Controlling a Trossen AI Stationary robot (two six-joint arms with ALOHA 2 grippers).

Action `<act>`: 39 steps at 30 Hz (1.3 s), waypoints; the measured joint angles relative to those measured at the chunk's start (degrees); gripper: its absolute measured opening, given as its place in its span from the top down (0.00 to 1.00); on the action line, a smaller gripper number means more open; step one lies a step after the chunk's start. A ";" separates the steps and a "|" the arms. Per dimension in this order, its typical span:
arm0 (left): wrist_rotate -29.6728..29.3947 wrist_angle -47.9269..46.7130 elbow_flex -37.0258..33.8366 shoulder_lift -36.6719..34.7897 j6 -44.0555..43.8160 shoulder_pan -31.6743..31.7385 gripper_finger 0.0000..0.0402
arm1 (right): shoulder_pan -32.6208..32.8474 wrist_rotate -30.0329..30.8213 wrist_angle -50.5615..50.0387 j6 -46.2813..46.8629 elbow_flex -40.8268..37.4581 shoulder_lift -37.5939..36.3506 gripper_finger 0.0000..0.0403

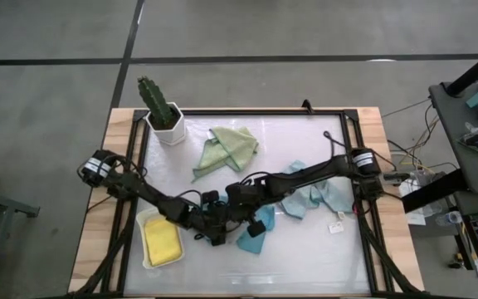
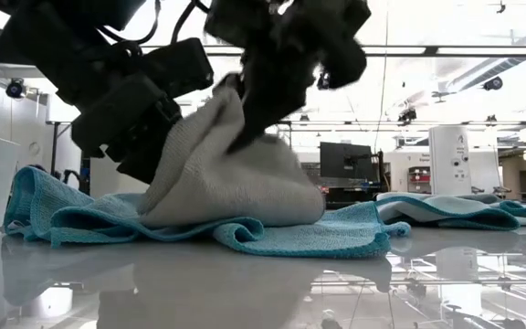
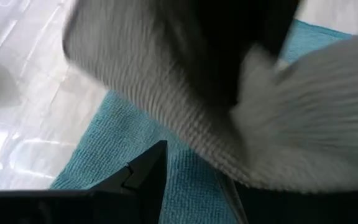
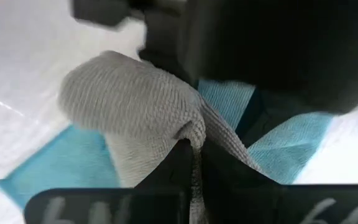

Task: Fold microfiber towels
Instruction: Fold the gray microfiber towel

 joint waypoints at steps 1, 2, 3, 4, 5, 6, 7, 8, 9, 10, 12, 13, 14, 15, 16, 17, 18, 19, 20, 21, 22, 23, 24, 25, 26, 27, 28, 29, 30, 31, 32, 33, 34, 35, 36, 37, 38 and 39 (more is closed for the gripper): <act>0.01 -0.07 0.00 0.00 0.00 -0.07 0.60 | 0.00 0.34 0.13 -0.25 0.00 0.69 0.97; 0.05 -0.27 0.00 0.00 0.00 -0.09 0.60 | 0.00 1.11 0.15 -0.54 -0.04 1.27 0.97; 0.10 -0.83 -0.01 -0.05 0.00 -0.10 0.60 | 0.02 2.46 0.11 -0.56 -0.09 1.72 0.97; 0.12 -1.51 -0.04 -0.18 -0.07 -0.17 0.60 | 0.06 4.06 0.13 -0.41 -0.09 2.06 0.97; 0.12 -2.02 -0.04 -0.41 -0.05 -0.25 0.60 | 0.03 5.42 0.17 -0.10 -0.09 2.23 0.97; 0.12 -2.28 -0.09 -0.74 -0.09 -0.33 0.60 | -0.08 6.09 0.26 0.26 -0.09 2.40 0.97; 0.09 -2.41 -0.09 -1.10 -0.15 -0.35 0.60 | -0.25 6.16 0.27 0.38 -0.09 2.59 0.97; 0.05 -2.51 -0.09 -1.45 -0.16 -0.34 0.60 | -0.39 6.21 0.25 0.40 -0.09 2.65 0.97; 0.19 -2.59 -0.09 -1.75 -0.09 -0.40 0.60 | -0.45 6.27 0.26 0.45 -0.09 2.75 0.97; 0.50 -2.77 -0.09 -2.03 0.01 -0.44 0.60 | -0.48 6.35 0.33 0.54 -0.09 2.88 0.97; 0.84 -4.23 -0.09 -2.79 1.01 -0.46 0.59 | -0.50 6.58 0.45 0.56 -0.09 2.98 0.97; 0.79 -5.29 -0.01 -3.12 1.17 -0.46 0.57 | -0.50 6.59 0.60 0.56 -0.09 2.98 0.97; 0.79 -6.17 0.09 -3.58 1.22 -0.46 0.55 | -0.50 6.59 0.96 0.62 -0.09 3.00 0.97; 0.79 -7.08 0.13 -4.05 1.33 -0.46 0.53 | -0.50 6.58 1.46 0.83 -0.09 3.00 0.97; 0.75 -8.04 0.13 -4.59 1.28 -0.46 0.51 | -0.48 6.53 1.90 0.82 -0.09 3.00 0.97; 0.68 -9.08 0.13 -5.16 1.12 -0.46 0.48 | -0.48 6.53 2.08 0.67 -0.09 3.00 0.97; 0.57 -10.20 0.13 -5.84 1.00 -0.51 0.46 | -0.48 6.42 2.02 0.38 -0.09 3.00 0.97; 0.41 -11.26 0.15 -6.44 0.91 -0.61 0.43 | -0.47 6.27 1.97 0.24 -0.09 3.02 0.97; 0.37 -11.97 0.17 -7.13 0.95 -0.68 0.41 | -0.42 6.22 2.08 0.09 -0.09 3.07 0.97; 0.55 -12.59 0.24 -7.86 0.99 -0.72 0.39 | -0.42 6.20 2.19 0.08 -0.13 3.09 0.97; 0.98 -13.11 0.27 -8.72 1.02 -0.72 0.38 | -0.41 6.16 2.19 0.09 -0.22 3.12 0.97; 1.37 -13.69 0.28 -9.65 1.00 -0.72 0.37 | -0.39 6.16 2.45 0.12 -0.22 3.20 0.97; 1.76 -14.33 0.28 -10.47 0.98 -0.72 0.36 | -0.37 6.13 2.96 0.14 -0.22 3.20 0.97; 2.12 -14.71 0.37 -11.13 1.00 -0.72 0.36 | -0.37 6.13 3.24 0.11 -0.22 3.20 0.97; 2.38 -15.51 0.48 -12.06 0.97 -0.76 0.36 | -0.39 6.16 3.31 0.08 -0.22 3.20 0.97; 2.43 -16.44 0.48 -13.04 0.95 -1.04 0.36 | -0.39 6.16 3.43 0.09 -0.22 3.20 0.97; 2.40 -17.21 0.66 -14.08 0.95 -1.27 0.36 | -0.39 6.16 3.76 0.18 -0.22 3.41 0.97; 2.38 -17.38 0.90 -14.93 0.96 -1.52 0.36 | -0.41 6.16 4.02 0.46 -0.22 3.48 0.97; 2.32 -17.44 1.15 -15.61 0.98 -1.83 0.36 | -0.43 6.18 3.87 0.64 -0.22 3.52 0.97; 2.24 -17.59 1.27 -16.34 0.97 -2.16 0.36 | -0.52 6.18 3.81 0.66 -0.23 3.52 0.97; 1.68 -17.95 1.36 -16.94 0.97 -2.57 0.36 | -0.54 6.18 3.98 0.76 -0.24 3.52 0.97; 0.75 -18.10 1.58 -17.28 0.98 -2.95 0.36 | -0.57 6.18 4.08 0.84 -0.24 3.52 0.97; -0.20 -17.86 1.90 -17.51 1.00 -3.34 0.36 | -0.63 6.17 4.14 0.84 -0.24 3.52 0.97; -1.13 -17.60 1.97 -17.77 1.00 -3.80 0.37 | -0.63 6.18 4.23 0.86 -0.22 3.52 0.97; -1.99 -17.82 1.97 -17.93 0.98 -4.30 0.37 | -0.66 6.18 4.31 0.88 -0.24 3.52 0.97; -2.84 -17.78 1.97 -17.92 0.97 -4.61 0.38 | -0.72 6.18 4.35 0.92 -0.24 3.52 0.96; -3.79 -17.35 1.97 -17.69 0.88 -4.86 0.39 | -0.76 6.17 4.39 0.94 -0.24 3.52 0.95; -4.75 -16.44 1.82 -17.38 0.53 -5.17 0.40 | -0.78 6.20 4.52 0.99 -0.24 3.52 0.93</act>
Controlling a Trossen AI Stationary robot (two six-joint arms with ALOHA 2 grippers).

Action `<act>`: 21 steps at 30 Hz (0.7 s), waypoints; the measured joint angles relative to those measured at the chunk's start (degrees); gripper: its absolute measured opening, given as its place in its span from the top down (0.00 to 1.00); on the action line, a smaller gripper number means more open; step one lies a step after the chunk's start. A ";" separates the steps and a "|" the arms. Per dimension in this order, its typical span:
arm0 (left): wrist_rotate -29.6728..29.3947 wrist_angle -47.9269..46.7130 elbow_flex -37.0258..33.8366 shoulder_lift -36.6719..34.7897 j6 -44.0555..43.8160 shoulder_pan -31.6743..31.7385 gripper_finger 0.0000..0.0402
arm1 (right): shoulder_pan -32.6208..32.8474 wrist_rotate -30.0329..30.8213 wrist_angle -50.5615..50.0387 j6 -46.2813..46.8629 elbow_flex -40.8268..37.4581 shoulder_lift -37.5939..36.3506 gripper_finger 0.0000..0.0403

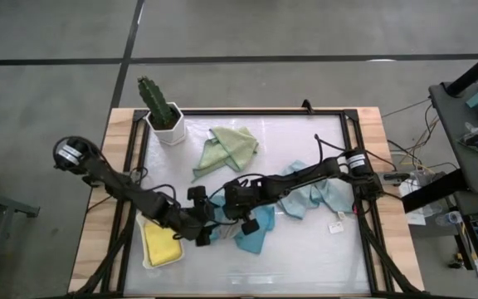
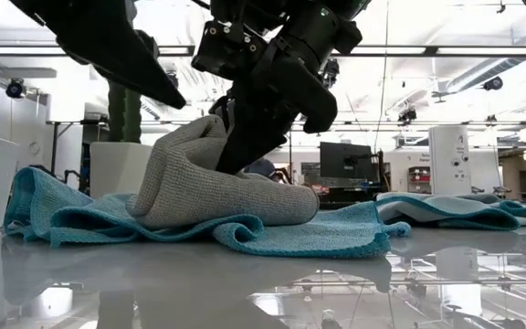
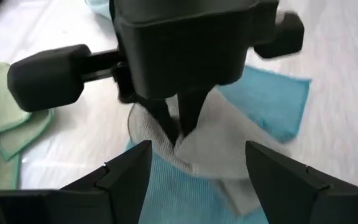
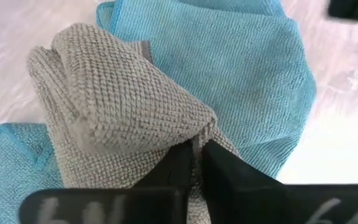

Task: Fold microfiber towels
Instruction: Fold the gray microfiber towel

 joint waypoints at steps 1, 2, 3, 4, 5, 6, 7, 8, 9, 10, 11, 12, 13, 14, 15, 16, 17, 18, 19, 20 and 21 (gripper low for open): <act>-0.80 0.94 -0.16 0.25 -0.65 -0.17 0.41 | -0.01 -0.01 0.09 0.37 0.00 0.00 0.91; -1.36 1.96 -0.29 0.65 -1.02 -0.17 0.41 | -0.01 0.00 0.09 0.68 0.00 0.00 0.89; -1.78 3.60 -0.33 1.21 -1.10 -0.17 0.42 | -0.01 0.00 0.03 0.95 0.00 0.00 0.86; -1.78 5.06 -0.35 1.80 -1.08 -0.17 0.43 | -0.01 0.02 0.03 1.11 0.00 0.00 0.84; -1.79 5.67 -0.39 2.46 -1.07 -0.17 0.43 | -0.01 0.02 0.04 1.41 0.00 0.00 0.81; -1.80 6.10 -0.44 3.02 -1.06 -0.17 0.44 | -0.01 0.05 0.08 1.88 0.00 0.00 0.78; -1.79 6.24 -0.35 3.57 -1.08 -0.17 0.45 | -0.01 0.07 0.10 2.44 0.00 0.00 0.75; -1.78 6.28 -0.15 4.13 -1.12 -0.17 0.45 | -0.01 0.09 0.08 2.93 0.00 0.00 0.73; -1.78 6.46 -0.02 4.64 -1.17 -0.17 0.46 | -0.01 0.09 0.12 3.44 0.00 0.00 0.70; -1.79 6.48 0.06 5.13 -1.31 -0.17 0.46 | -0.01 0.09 0.12 3.72 0.00 0.00 0.67; -1.78 6.37 0.06 5.47 -1.73 -0.17 0.46 | -0.01 0.09 0.18 4.00 0.00 0.00 0.65; -1.76 6.26 0.06 5.75 -2.46 -0.17 0.47 | -0.01 0.10 0.36 4.35 0.00 -0.01 0.63; -1.75 6.26 0.05 5.92 -2.85 -0.17 0.47 | -0.01 0.12 0.57 4.89 0.00 -0.02 0.61; -1.77 6.29 -0.02 5.97 -3.60 -0.17 0.47 | -0.08 0.22 0.77 5.39 0.00 -0.03 0.60; -1.78 6.35 -0.10 5.97 -4.06 -0.17 0.47 | -0.14 0.67 1.00 5.69 0.00 -0.07 0.58; -1.77 6.31 -0.13 5.97 -4.17 -0.17 0.47 | -0.19 1.34 1.39 5.92 0.00 -0.11 0.57; -1.76 6.31 -0.15 5.99 -4.27 -0.17 0.47 | -0.25 2.03 1.80 6.09 0.00 -0.13 0.56; -1.75 6.30 -0.15 5.99 -4.61 -0.19 0.47 | -0.31 2.94 1.98 6.52 0.00 -0.15 0.56; -1.75 6.28 -0.15 5.99 -5.21 -0.19 0.47 | -0.40 3.67 2.20 6.56 0.00 -0.17 0.55; -1.75 6.28 -0.17 5.99 -5.51 -0.19 0.47 | -0.40 4.57 2.34 6.64 0.00 -0.17 0.55; -1.75 6.28 -0.24 5.99 -5.62 -0.21 0.47 | -0.38 5.40 2.39 6.62 0.00 -0.17 0.55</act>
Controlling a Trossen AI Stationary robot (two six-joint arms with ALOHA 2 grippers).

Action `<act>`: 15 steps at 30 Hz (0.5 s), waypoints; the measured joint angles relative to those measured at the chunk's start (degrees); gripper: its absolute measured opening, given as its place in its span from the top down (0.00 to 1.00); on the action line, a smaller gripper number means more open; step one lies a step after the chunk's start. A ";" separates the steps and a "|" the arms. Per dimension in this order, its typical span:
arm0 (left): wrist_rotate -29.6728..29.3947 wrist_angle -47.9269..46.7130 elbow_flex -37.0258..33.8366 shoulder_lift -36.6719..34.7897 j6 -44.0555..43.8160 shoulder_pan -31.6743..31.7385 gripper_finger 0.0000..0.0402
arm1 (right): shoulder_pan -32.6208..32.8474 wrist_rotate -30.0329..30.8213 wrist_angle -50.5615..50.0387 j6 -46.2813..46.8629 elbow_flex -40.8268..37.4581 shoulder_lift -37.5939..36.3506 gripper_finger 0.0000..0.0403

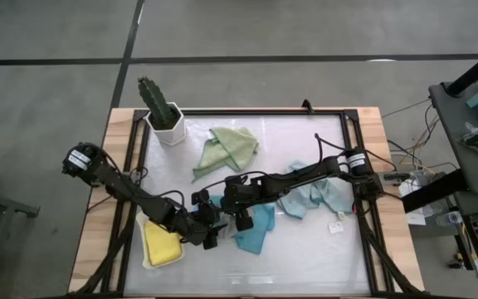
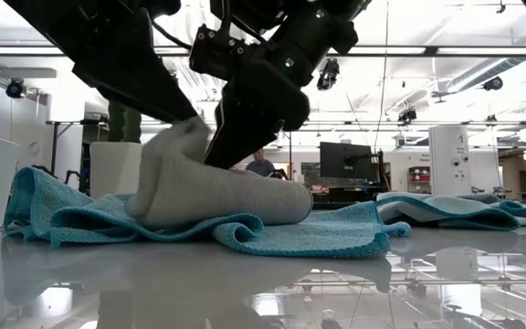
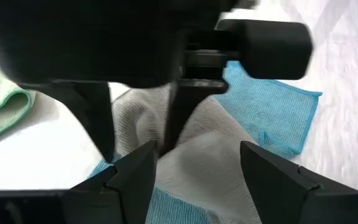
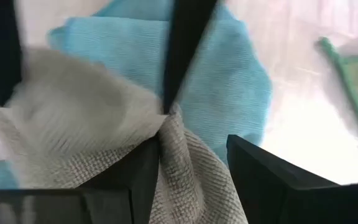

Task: Fold microfiber towels
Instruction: Fold the gray microfiber towel

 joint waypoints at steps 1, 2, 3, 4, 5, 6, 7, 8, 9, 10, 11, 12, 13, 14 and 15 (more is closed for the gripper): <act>0.00 0.00 -0.13 0.00 -0.02 -0.02 0.47 | -0.01 0.57 0.12 0.00 0.00 0.00 0.56; 0.00 -0.07 -0.30 0.00 -0.04 -0.02 0.47 | -0.03 0.70 0.29 0.01 0.00 0.00 0.56; 0.02 -0.26 -0.40 0.01 -0.07 -0.02 0.47 | -0.03 0.70 0.42 0.03 0.00 0.00 0.57; 0.02 -0.24 -0.54 0.02 -0.10 -0.02 0.47 | -0.01 0.69 0.60 0.15 0.00 0.00 0.57; 0.02 -0.24 -0.71 0.02 -0.13 -0.02 0.47 | 0.00 0.68 0.72 0.28 0.00 0.00 0.57; 0.02 -0.24 -0.95 0.02 -0.24 -0.02 0.47 | 0.00 0.68 0.67 0.28 0.00 0.00 0.57; 0.02 -0.28 -1.20 0.02 -0.60 -0.02 0.47 | 0.00 0.67 0.64 0.28 0.00 0.00 0.57; 0.02 -0.59 -1.38 0.02 -1.47 -0.02 0.47 | 0.00 0.63 0.66 0.20 -0.03 0.00 0.58; 0.04 -1.16 -1.49 0.02 -1.72 -0.02 0.47 | 0.01 0.58 0.68 -0.03 -0.11 0.01 0.58; 0.06 -1.78 -1.51 0.02 -2.39 -0.02 0.47 | 0.03 0.59 0.61 -0.33 -0.13 0.00 0.57; 0.04 -2.58 -1.51 0.02 -3.15 -0.02 0.47 | 0.05 0.57 0.63 -0.81 -0.15 0.02 0.57; 0.06 -3.95 -1.51 0.02 -4.38 -0.02 0.47 | 0.08 0.59 0.60 -0.83 -0.15 -0.03 0.57; 0.05 -5.68 -1.51 0.02 -5.85 -0.03 0.47 | 0.09 0.59 0.46 -0.90 -0.15 -0.16 0.57; 0.05 -7.42 -1.53 0.02 -7.56 -0.04 0.47 | 0.09 0.59 0.40 -1.11 -0.15 -0.29 0.57; -0.05 -9.01 -1.56 0.02 -9.18 -0.04 0.47 | 0.09 0.59 0.30 -1.26 -0.15 -0.59 0.57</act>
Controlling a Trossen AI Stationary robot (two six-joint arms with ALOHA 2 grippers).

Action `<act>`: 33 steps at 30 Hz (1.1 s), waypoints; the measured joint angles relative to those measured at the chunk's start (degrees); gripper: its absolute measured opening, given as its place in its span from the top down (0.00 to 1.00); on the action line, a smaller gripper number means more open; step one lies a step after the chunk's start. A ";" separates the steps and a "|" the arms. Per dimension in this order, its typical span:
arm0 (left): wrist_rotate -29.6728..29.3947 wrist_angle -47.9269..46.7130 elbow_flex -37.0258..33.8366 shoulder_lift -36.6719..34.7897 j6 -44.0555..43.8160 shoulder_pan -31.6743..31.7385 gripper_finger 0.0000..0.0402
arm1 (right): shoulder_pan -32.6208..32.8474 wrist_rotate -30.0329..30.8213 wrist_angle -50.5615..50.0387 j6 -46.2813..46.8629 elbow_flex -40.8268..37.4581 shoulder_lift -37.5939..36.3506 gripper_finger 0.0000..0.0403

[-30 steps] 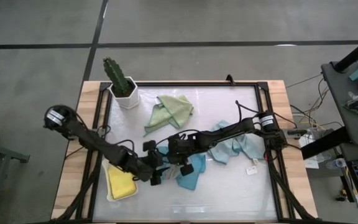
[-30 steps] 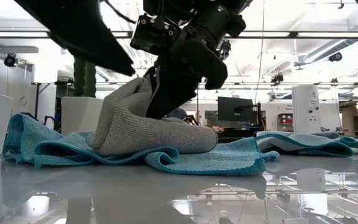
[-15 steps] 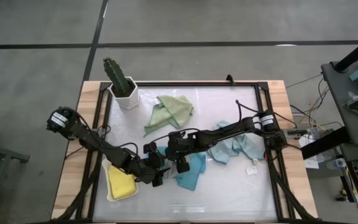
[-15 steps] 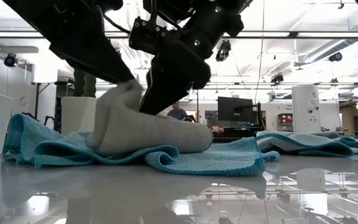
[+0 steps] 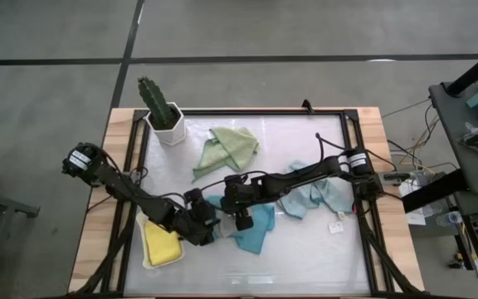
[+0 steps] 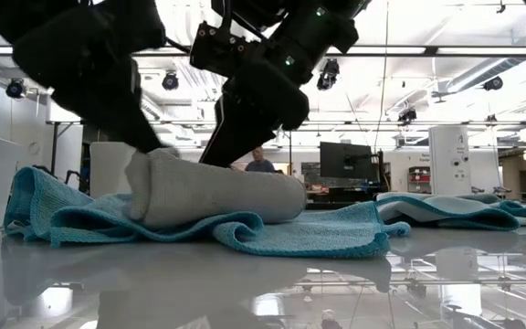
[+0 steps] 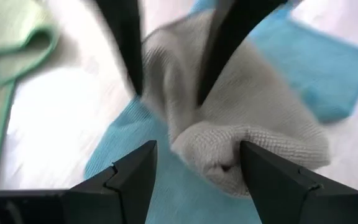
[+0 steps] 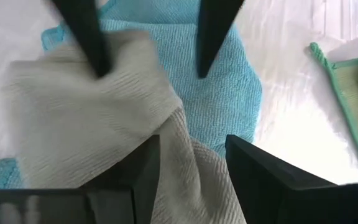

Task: Fold microfiber towels
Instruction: Fold the gray microfiber towel

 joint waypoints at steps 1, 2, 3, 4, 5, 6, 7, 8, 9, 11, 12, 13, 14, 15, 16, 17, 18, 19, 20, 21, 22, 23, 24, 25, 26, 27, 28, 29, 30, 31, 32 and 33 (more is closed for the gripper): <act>-0.10 -1.25 -0.01 0.00 -1.28 0.00 0.47 | 0.01 -0.01 -0.10 -0.19 0.00 -0.17 0.57; -0.14 -2.01 -0.04 0.00 -2.18 0.00 0.47 | 0.02 0.00 -0.08 -0.28 0.00 -0.37 0.58; -0.16 -2.46 -0.05 0.00 -2.75 0.00 0.47 | 0.02 -0.02 -0.08 -0.30 0.00 -0.46 0.58; -0.12 -2.60 -0.17 0.00 -2.89 0.00 0.47 | 0.02 -0.02 -0.16 -0.34 0.00 -0.53 0.58; -0.06 -2.33 -0.33 0.00 -2.89 0.00 0.47 | 0.02 -0.02 -0.63 -0.42 0.00 -0.66 0.58; 0.04 -2.04 -0.44 0.00 -2.89 0.00 0.47 | 0.02 -0.02 -1.35 -0.47 0.00 -0.76 0.59; 0.07 -1.78 -0.52 0.00 -2.91 0.00 0.47 | 0.02 -0.01 -1.89 -0.46 0.00 -0.88 0.59; 0.08 -1.72 -0.52 0.00 -2.93 -0.01 0.47 | 0.02 -0.02 -2.67 -0.37 0.00 -1.16 0.59; 0.16 -1.72 -0.52 0.00 -2.97 -0.07 0.47 | 0.02 0.00 -3.72 -0.05 0.00 -1.33 0.59; 1.45 -1.57 -0.56 0.00 -3.33 -0.09 0.47 | 0.02 0.43 -5.76 0.31 -0.01 -1.61 0.59; 2.22 -1.52 -0.64 0.00 -4.14 -0.12 0.47 | 0.02 1.51 -6.55 0.74 -0.21 -1.62 0.59; 2.93 -1.54 -0.78 0.00 -5.05 -0.13 0.47 | 0.02 3.12 -7.22 1.33 -0.61 -1.62 0.59; 3.12 -1.53 -0.98 0.00 -6.08 -0.17 0.47 | 0.04 4.66 -7.69 1.53 -1.20 -1.62 0.59; 3.18 -1.61 -1.22 0.00 -7.12 -0.33 0.47 | 0.04 5.75 -7.71 1.76 -1.88 -1.62 0.59; 3.20 -1.54 -1.52 0.00 -7.80 -0.44 0.47 | 0.04 6.07 -7.56 1.96 -2.47 -1.62 0.59; 3.26 -1.30 -1.83 0.00 -8.75 -0.55 0.47 | 0.04 6.03 -7.41 2.32 -3.01 -1.62 0.59; 3.31 -1.27 -2.11 0.00 -9.19 -0.61 0.47 | 0.04 6.05 -7.39 2.78 -3.40 -1.62 0.59; 3.42 -1.31 -2.34 0.00 -9.72 -0.69 0.47 | 0.05 6.06 -7.43 3.00 -3.68 -1.62 0.59; 3.78 -1.32 -2.46 0.00 -10.11 -0.76 0.47 | 0.08 6.05 -7.46 3.11 -3.89 -1.65 0.59; 4.29 -1.33 -2.46 0.00 -10.08 -0.83 0.47 | 0.17 6.05 -7.60 3.31 -4.07 -1.88 0.59; 4.76 -1.43 -2.34 0.00 -9.49 -0.86 0.47 | 0.27 6.05 -7.85 3.38 -4.13 -2.05 0.59; 5.64 -1.47 -2.09 0.00 -8.62 -0.92 0.47 | 0.35 6.09 -7.80 3.37 -4.13 -2.45 0.59; 6.58 -1.40 -1.73 0.00 -7.87 -0.94 0.47 | 0.50 6.06 -7.70 3.37 -4.13 -3.04 0.59; 7.52 -1.39 -1.37 -0.02 -7.25 -0.94 0.47 | 0.65 6.08 -7.59 3.38 -4.13 -3.71 0.59; 8.23 -1.33 -1.04 -0.05 -6.85 -0.94 0.47 | 0.74 6.08 -7.47 3.40 -4.13 -4.42 0.59; 9.05 -1.35 -0.72 -0.07 -6.35 -0.94 0.47 | 0.97 6.12 -7.38 3.40 -4.11 -5.04 0.59; 9.54 -1.46 -0.44 -0.09 -5.81 -0.96 0.47 | 1.18 6.13 -7.40 3.40 -4.11 -5.72 0.59; 10.17 -1.69 -0.04 -0.09 -5.64 -1.03 0.47 | 1.45 6.16 -7.54 3.38 -4.12 -6.30 0.60; 10.45 -2.13 0.39 -0.12 -5.44 -1.03 0.47 | 1.76 6.18 -7.52 3.27 -4.21 -6.83 0.60; 10.56 -2.57 0.68 -0.21 -5.36 -1.05 0.47 | 2.21 6.19 -7.59 3.21 -4.29 -7.40 0.60; 10.79 -3.21 1.00 -0.27 -5.33 -1.06 0.47 | 2.69 6.16 -7.51 3.20 -4.55 -8.16 0.61; 10.84 -4.07 1.26 -0.28 -5.30 -1.12 0.47 | 3.21 6.16 -7.36 3.22 -4.92 -8.85 0.62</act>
